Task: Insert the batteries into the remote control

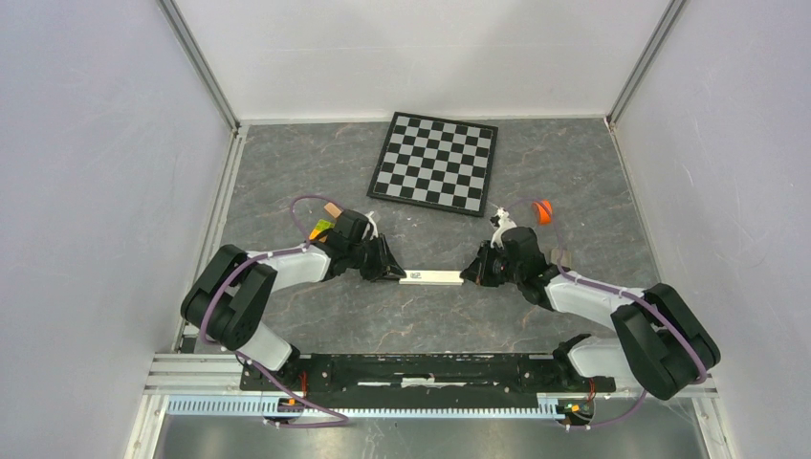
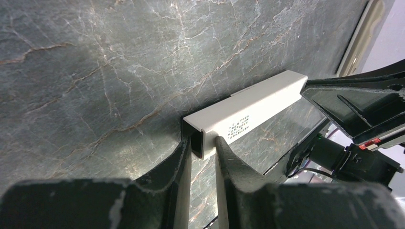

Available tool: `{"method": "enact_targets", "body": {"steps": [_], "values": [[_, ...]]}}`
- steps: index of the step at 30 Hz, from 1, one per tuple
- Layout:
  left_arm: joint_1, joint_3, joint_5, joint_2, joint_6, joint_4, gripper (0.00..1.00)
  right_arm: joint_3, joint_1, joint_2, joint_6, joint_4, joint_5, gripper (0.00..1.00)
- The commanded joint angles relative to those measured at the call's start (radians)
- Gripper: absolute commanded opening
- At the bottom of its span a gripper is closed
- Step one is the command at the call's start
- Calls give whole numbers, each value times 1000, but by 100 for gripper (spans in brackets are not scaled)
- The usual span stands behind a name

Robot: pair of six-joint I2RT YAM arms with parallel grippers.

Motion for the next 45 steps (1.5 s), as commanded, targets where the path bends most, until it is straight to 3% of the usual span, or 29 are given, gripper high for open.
{"method": "enact_targets", "body": {"steps": [1,10,14,16,24,29,34,45], "values": [[-25,-65,-72,74,2,-63,8,-49,98,27,135,29,-69,5],[-24,-84,-32,68,-41,-2,2,-41,214,124,228,145,-48,4],[-24,-74,-45,54,-39,-16,2,-26,217,92,183,77,14,6],[-23,-57,-66,42,-28,-42,4,-2,213,54,119,11,78,12],[-21,56,-236,-69,40,-238,41,125,141,-112,-198,-184,261,59],[-13,124,-333,-148,74,-334,65,206,147,-116,-483,-146,117,94],[-3,160,-458,-276,95,-437,99,283,213,-35,-703,-155,24,96],[17,228,-600,-599,141,-639,100,469,329,234,-1001,-288,41,95]]}}
